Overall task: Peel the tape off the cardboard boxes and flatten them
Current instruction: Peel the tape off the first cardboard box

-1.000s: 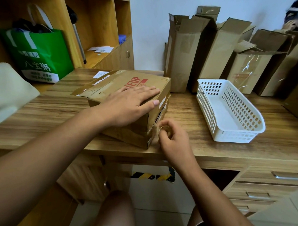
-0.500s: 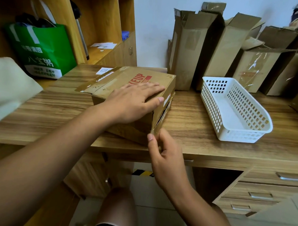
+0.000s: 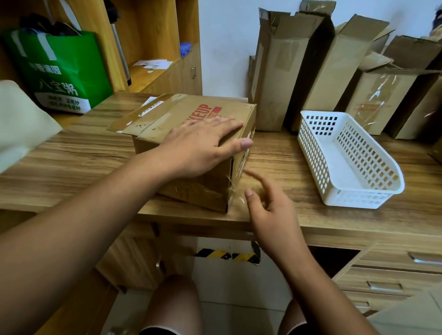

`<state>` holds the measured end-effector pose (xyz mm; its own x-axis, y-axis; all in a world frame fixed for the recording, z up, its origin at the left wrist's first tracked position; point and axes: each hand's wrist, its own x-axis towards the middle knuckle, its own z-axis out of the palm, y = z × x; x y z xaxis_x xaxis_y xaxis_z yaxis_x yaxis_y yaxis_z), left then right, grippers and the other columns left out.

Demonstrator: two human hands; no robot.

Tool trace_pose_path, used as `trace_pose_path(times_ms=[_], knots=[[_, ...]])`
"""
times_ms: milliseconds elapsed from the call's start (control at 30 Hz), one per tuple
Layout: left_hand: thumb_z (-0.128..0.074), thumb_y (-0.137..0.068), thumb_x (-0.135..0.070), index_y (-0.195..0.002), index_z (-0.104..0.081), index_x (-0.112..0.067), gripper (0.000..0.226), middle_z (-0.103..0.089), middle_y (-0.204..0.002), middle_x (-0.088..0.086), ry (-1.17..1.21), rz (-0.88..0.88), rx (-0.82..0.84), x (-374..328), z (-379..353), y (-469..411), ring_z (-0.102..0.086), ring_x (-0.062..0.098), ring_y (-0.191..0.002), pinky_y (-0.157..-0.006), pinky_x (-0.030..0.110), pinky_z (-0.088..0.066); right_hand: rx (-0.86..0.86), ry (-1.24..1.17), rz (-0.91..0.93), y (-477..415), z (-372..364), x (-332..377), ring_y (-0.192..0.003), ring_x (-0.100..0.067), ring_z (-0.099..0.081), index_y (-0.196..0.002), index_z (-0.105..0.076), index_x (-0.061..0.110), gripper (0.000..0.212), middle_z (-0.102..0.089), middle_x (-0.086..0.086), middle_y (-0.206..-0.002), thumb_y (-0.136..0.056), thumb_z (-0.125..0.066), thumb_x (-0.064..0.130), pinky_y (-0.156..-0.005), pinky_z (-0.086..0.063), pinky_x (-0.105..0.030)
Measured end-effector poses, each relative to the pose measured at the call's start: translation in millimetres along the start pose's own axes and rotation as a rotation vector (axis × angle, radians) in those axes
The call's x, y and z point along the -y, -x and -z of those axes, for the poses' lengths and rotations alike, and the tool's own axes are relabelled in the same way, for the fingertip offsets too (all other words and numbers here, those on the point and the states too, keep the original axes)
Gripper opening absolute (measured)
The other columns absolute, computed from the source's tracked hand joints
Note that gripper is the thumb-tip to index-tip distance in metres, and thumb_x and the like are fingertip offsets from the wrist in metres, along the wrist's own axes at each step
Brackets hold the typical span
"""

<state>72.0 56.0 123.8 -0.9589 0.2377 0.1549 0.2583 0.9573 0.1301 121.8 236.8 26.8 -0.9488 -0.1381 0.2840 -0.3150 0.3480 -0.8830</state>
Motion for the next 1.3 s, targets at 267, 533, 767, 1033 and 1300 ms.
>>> trace_pose_path(times_ms=[267,533,767,1033,1300], knots=[[-0.030,-0.078,-0.082,-0.152,-0.028,-0.049,0.081,-0.018,-0.164,-0.017,0.115,-0.047,0.090,-1,13,7,-0.020,0.011,-0.150,-0.118,0.042,-0.025,-0.024,0.179,0.072,-10,3,4,-0.106,0.003,-0.060,-0.118,-0.072,0.034,0.035,-0.068,0.016,-0.110,-0.101,-0.054,0.009,-0.093,-0.048,-0.017],[-0.025,-0.096,-0.066,-0.151,-0.005,-0.059,0.059,-0.002,-0.165,-0.021,-0.081,-0.155,0.166,2,9,7,0.001,0.012,-0.154,-0.124,0.046,-0.004,-0.034,0.230,-0.002,-24,9,0,-0.087,-0.002,-0.057,-0.112,-0.066,0.034,0.015,-0.056,0.010,-0.102,-0.099,-0.059,0.031,-0.075,-0.045,-0.017],[-0.023,-0.102,-0.056,-0.158,-0.003,-0.043,0.061,-0.003,-0.165,-0.020,-0.175,-0.241,-0.007,0,-7,10,-0.002,0.002,-0.151,-0.122,0.029,-0.008,-0.003,0.351,0.008,-26,7,-3,-0.083,-0.007,-0.054,-0.094,-0.057,0.033,0.019,-0.051,0.011,-0.094,-0.092,-0.065,0.049,-0.072,-0.051,-0.031],[-0.024,-0.102,-0.056,-0.158,-0.007,-0.044,0.060,-0.008,-0.165,-0.020,-0.157,-0.180,-0.050,-4,-11,9,-0.009,0.004,-0.152,-0.122,0.031,-0.014,-0.077,0.391,0.099,-14,-5,2,-0.077,-0.005,-0.049,-0.086,-0.049,0.031,0.018,-0.047,0.013,-0.086,-0.100,-0.056,0.041,-0.062,-0.044,-0.031],[-0.025,-0.101,-0.058,-0.157,-0.008,-0.044,0.060,-0.007,-0.165,-0.021,-0.147,-0.154,-0.038,-8,-10,8,-0.010,0.004,-0.151,-0.121,0.030,-0.013,-0.040,0.428,0.179,10,-25,4,-0.068,-0.005,-0.043,-0.084,-0.038,0.030,0.023,-0.040,0.012,-0.085,-0.101,-0.053,0.036,-0.054,-0.034,-0.020]])
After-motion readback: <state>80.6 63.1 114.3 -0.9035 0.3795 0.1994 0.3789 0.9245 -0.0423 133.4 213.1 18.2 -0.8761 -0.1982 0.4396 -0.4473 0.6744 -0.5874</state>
